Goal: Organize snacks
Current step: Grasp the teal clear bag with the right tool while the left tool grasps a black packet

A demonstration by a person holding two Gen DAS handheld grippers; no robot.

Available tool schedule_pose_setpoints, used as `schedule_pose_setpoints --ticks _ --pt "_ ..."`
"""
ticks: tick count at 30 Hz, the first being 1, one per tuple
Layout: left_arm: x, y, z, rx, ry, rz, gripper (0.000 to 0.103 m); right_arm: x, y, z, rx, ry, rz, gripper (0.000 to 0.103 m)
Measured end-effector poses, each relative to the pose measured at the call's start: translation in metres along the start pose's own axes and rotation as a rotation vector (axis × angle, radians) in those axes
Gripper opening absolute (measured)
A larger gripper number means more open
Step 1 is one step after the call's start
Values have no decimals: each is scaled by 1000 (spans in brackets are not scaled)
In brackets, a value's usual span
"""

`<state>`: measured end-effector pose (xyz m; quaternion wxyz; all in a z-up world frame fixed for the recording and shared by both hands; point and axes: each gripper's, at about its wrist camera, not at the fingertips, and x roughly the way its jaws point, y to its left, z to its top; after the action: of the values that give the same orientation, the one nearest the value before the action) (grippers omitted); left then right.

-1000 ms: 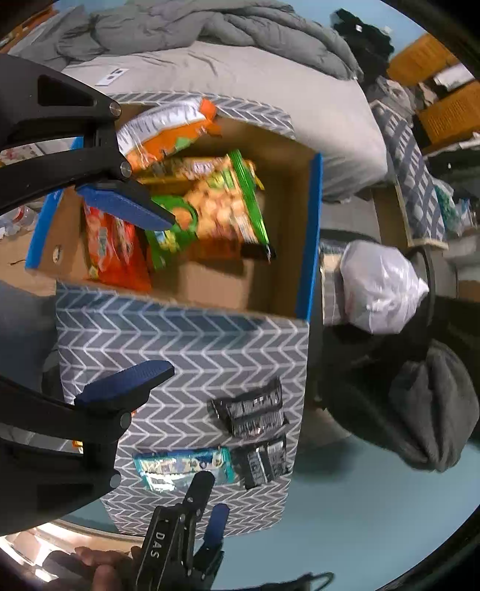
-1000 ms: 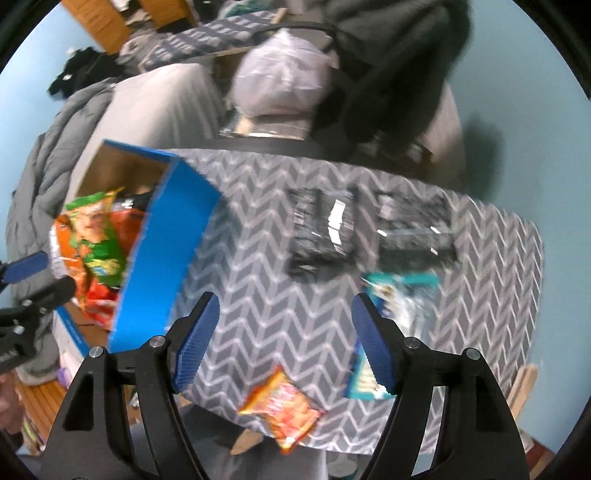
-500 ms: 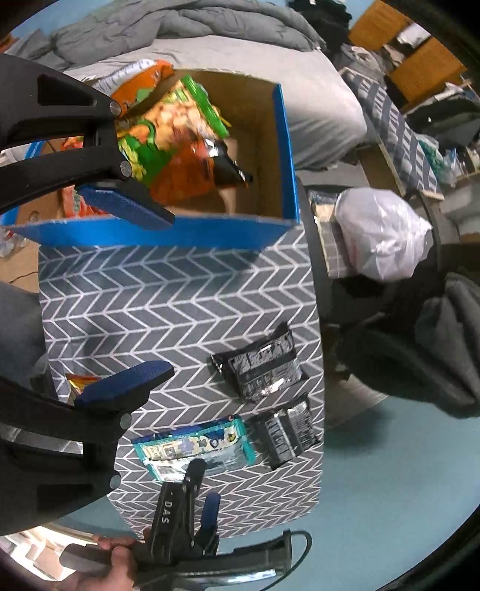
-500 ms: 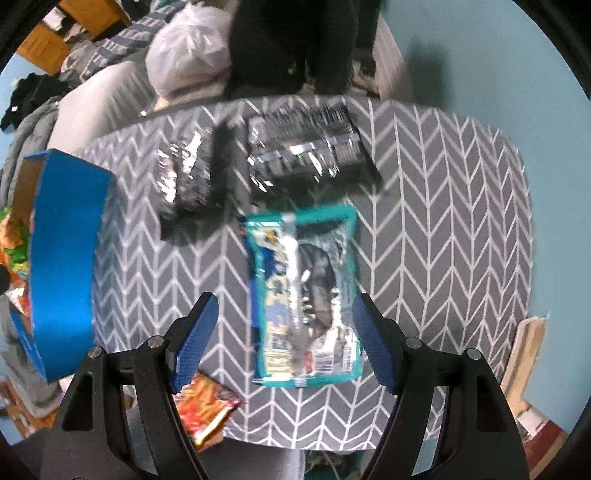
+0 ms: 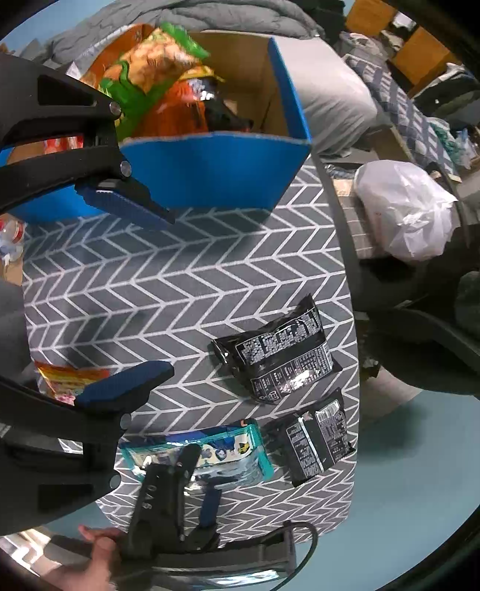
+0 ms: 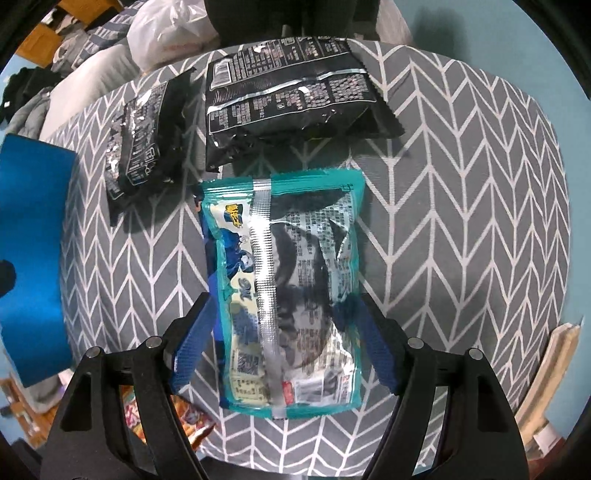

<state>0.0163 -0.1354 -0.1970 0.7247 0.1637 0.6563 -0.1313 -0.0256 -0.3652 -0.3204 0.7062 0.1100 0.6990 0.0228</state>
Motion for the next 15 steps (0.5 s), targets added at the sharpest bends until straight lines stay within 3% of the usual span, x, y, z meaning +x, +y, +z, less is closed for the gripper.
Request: schedule_pose_setpoints --ticks 11,15 --pt "29 -5 30 -58 37 5 74 20 33 1 -39 -9 -152 77" --pt "36 -7 43 -70 48 6 75 15 35 -3 -33 -28 -141 62"
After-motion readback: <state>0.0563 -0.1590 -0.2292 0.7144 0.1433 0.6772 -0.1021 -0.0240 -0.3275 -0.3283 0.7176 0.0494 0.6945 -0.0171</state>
